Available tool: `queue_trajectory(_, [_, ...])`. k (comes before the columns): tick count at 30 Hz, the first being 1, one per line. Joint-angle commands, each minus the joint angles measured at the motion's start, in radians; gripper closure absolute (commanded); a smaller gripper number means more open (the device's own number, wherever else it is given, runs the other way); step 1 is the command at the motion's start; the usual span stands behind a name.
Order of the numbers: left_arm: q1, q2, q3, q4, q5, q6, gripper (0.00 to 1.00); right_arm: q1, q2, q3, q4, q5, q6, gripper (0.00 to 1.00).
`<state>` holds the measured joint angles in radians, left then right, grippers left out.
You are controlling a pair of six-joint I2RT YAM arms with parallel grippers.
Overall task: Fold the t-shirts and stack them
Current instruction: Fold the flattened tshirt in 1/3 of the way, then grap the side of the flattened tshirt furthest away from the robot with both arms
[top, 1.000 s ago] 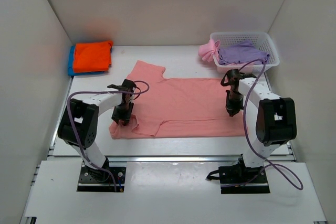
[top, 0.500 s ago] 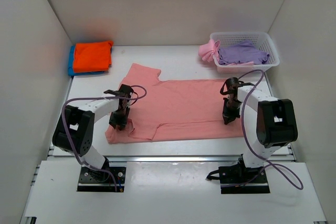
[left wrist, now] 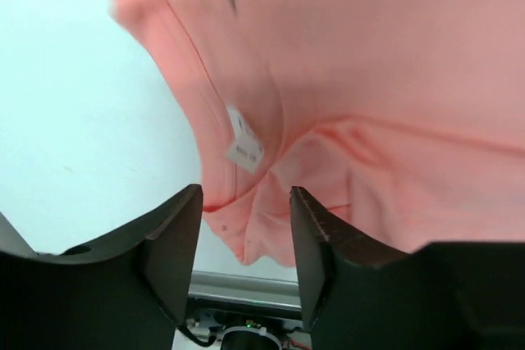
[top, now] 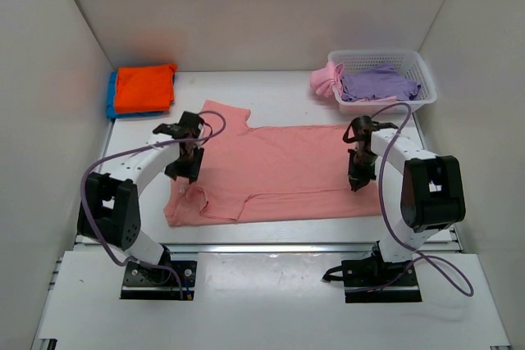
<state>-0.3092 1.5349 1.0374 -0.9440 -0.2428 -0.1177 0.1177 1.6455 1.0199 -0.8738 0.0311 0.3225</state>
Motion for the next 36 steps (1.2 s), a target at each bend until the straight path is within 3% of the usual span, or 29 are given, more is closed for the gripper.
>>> queue_trajectory(1, [0.012, -0.009, 0.181, 0.019, 0.007, 0.032, 0.41, 0.04, -0.047, 0.129, -0.025, -0.016, -0.063, 0.94])
queue_trajectory(5, [0.024, 0.15, 0.384, 0.094, 0.052, 0.023, 0.38, 0.074, -0.07, 0.233, -0.004, 0.001, -0.095, 0.91])
queue_trajectory(10, [0.058, 0.44, 0.657, 0.128, 0.072, 0.027, 0.36, 0.074, -0.229, 0.116, 0.282, 0.024, -0.115, 0.83])
queue_trajectory(12, [0.071, 0.551, 0.815, 0.107, 0.054, 0.036, 0.36, 0.047, -0.301, 0.025, 0.423, 0.001, -0.122, 0.76])
queue_trajectory(14, [0.09, 0.642, 0.913, 0.084, 0.043, 0.026, 0.34, 0.01, -0.396, -0.094, 0.597, -0.052, -0.123, 0.54])
queue_trajectory(15, [0.097, 0.695, 0.968, 0.074, 0.045, 0.033, 0.34, 0.002, -0.459, -0.174, 0.724, -0.056, -0.108, 0.5])
queue_trajectory(17, [0.108, 0.761, 1.05, 0.056, 0.043, 0.027, 0.33, -0.01, -0.548, -0.323, 0.957, -0.033, -0.109, 0.38])
queue_trajectory(19, [0.117, 0.833, 1.108, 0.048, 0.049, 0.027, 0.32, -0.009, -0.608, -0.391, 1.06, 0.05, -0.105, 0.31])
queue_trajectory(23, [0.127, 0.915, 1.211, 0.033, 0.047, 0.023, 0.26, -0.073, -0.523, -0.331, 1.031, 0.058, -0.088, 0.26])
queue_trajectory(28, [0.121, 1.039, 1.369, -0.056, 0.065, 0.018, 0.26, -0.096, -0.282, -0.167, 0.918, 0.07, -0.103, 0.17])
queue_trajectory(31, [0.113, 1.05, 1.371, -0.07, 0.06, 0.036, 0.3, -0.089, -0.204, -0.129, 0.94, 0.105, -0.096, 0.25])
queue_trajectory(36, [0.113, 1.053, 1.334, -0.082, 0.114, 0.032, 0.31, -0.105, -0.08, -0.055, 0.915, 0.093, -0.025, 0.21])
